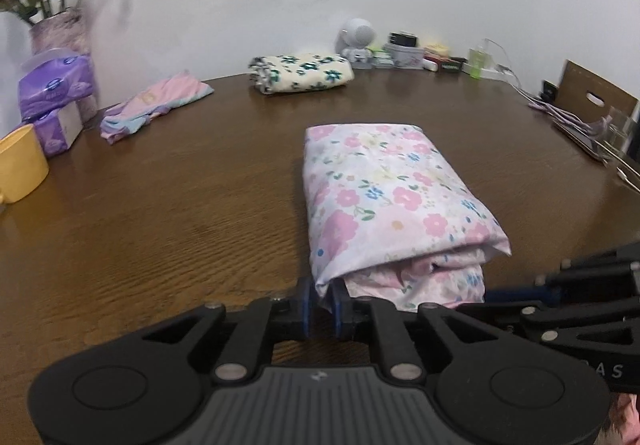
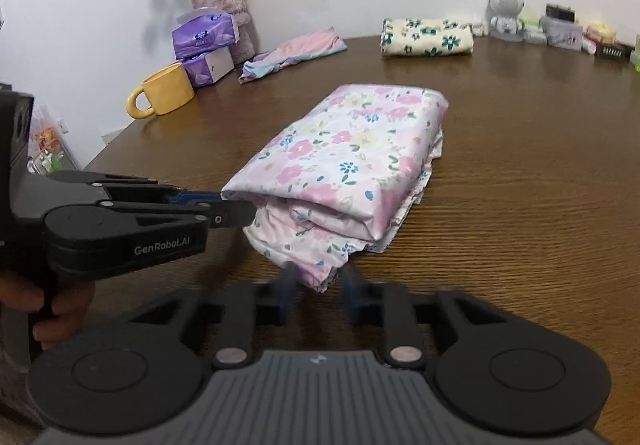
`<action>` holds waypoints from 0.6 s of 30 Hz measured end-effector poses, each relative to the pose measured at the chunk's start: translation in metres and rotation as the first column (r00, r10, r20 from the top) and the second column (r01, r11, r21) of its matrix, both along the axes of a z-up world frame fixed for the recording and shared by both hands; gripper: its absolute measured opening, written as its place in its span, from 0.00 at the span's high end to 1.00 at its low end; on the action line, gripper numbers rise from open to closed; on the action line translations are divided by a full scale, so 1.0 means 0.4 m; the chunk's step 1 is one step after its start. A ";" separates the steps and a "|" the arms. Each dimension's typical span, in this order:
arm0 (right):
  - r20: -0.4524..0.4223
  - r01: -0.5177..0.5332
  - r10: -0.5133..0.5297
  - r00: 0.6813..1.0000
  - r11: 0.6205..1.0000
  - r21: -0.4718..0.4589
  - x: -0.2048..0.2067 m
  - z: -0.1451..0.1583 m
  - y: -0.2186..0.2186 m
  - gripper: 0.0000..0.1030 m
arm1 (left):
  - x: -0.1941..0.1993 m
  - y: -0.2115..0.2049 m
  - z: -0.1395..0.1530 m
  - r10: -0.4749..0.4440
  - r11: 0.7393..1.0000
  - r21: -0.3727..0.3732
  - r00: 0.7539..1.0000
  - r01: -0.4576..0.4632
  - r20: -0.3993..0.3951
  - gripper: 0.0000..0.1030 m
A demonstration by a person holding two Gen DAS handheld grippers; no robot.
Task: Fold clothes
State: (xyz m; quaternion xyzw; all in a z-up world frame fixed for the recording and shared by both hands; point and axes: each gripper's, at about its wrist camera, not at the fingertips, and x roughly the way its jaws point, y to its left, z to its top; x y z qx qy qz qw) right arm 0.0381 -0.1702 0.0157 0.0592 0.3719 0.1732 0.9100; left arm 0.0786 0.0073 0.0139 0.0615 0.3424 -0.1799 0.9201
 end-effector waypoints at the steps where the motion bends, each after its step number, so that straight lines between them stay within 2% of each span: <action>1: -0.004 -0.005 0.005 1.000 1.000 0.009 0.004 -0.003 -0.001 0.97 | 0.001 0.000 0.001 0.005 1.000 -0.005 1.000 -0.005 0.004 0.97; 6: 0.043 0.040 -0.040 0.998 0.999 0.006 0.019 -0.002 -0.024 0.99 | 0.001 0.006 0.007 0.023 0.998 -0.053 1.000 -0.023 -0.014 0.98; 12: 0.071 0.045 -0.043 0.997 0.998 -0.032 0.030 -0.011 -0.023 0.99 | -0.001 0.003 0.002 0.049 0.996 -0.078 0.998 -0.052 -0.035 0.98; 15: 0.074 0.047 -0.043 0.996 0.998 -0.046 0.034 -0.018 -0.022 0.99 | -0.003 -0.003 0.002 0.055 0.997 -0.056 0.998 -0.057 -0.027 0.91; 18: 0.078 0.048 -0.043 0.996 0.997 -0.059 0.037 -0.024 -0.021 0.99 | -0.015 -0.019 0.012 0.049 0.999 -0.010 0.999 -0.049 0.022 0.87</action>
